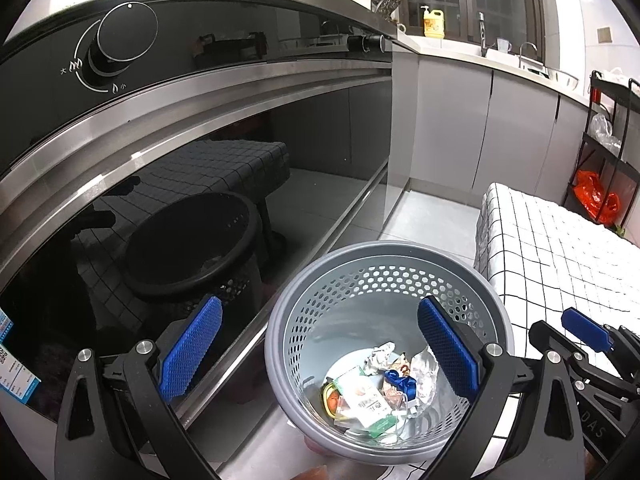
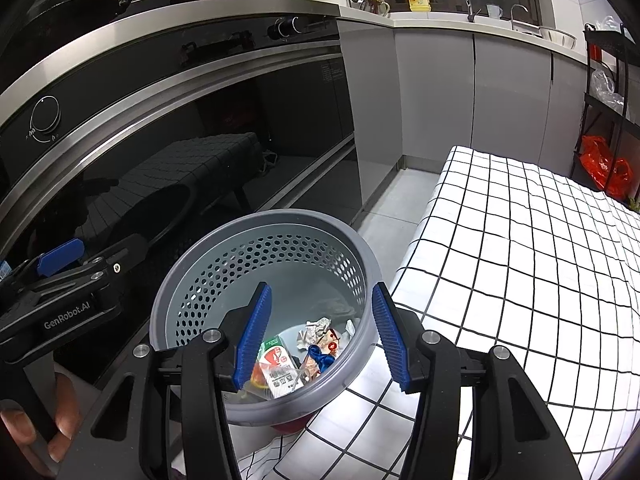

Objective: Collect trash

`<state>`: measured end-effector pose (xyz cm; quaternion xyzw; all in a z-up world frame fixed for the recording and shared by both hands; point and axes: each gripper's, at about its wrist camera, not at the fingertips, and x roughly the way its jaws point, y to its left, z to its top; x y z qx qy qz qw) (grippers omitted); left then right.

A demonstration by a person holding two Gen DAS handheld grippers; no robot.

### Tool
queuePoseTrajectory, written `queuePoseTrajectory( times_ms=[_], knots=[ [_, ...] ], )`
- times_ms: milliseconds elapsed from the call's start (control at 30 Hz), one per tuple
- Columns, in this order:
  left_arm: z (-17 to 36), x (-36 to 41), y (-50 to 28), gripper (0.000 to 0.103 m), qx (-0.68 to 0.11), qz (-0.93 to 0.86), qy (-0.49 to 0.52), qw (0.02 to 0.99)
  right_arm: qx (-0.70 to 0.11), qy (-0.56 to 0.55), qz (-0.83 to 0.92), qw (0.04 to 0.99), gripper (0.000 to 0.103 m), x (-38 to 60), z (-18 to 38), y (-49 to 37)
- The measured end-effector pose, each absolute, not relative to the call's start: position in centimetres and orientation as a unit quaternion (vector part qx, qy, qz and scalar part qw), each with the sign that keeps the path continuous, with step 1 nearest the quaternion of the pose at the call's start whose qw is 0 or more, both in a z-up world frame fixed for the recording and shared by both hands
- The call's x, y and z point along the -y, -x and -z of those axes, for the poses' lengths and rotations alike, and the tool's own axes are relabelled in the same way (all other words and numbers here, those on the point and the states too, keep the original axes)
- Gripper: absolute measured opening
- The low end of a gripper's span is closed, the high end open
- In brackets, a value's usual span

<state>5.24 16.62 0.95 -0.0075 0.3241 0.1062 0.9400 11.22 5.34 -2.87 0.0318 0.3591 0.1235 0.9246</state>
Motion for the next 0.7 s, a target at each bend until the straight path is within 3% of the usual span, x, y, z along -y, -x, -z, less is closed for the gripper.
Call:
queuePoseTrajectory(
  times_ms=[700],
  knots=[
    [-0.93, -16.52, -5.29, 0.096, -0.329, -0.100, 0.007, 0.939, -0.360, -0.032, -0.125, 0.924, 0.050, -5.21, 2.98, -11.20]
  ],
)
